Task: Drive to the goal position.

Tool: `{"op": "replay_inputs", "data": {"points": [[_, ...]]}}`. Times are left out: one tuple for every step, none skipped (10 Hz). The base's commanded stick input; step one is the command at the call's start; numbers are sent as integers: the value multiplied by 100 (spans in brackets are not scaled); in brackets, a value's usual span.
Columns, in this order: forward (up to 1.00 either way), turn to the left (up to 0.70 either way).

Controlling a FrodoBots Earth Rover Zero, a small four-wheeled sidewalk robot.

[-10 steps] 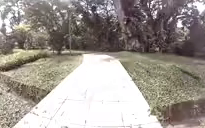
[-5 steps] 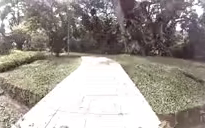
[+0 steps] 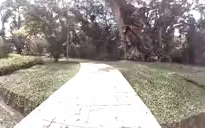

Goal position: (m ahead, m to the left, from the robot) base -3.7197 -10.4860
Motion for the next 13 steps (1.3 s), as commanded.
{"op": "replay_inputs", "data": {"points": [[50,0],[50,0],[50,0],[50,0],[50,0],[50,0],[50,0],[50,0],[50,0],[50,0],[50,0],[50,0],[50,0]]}}
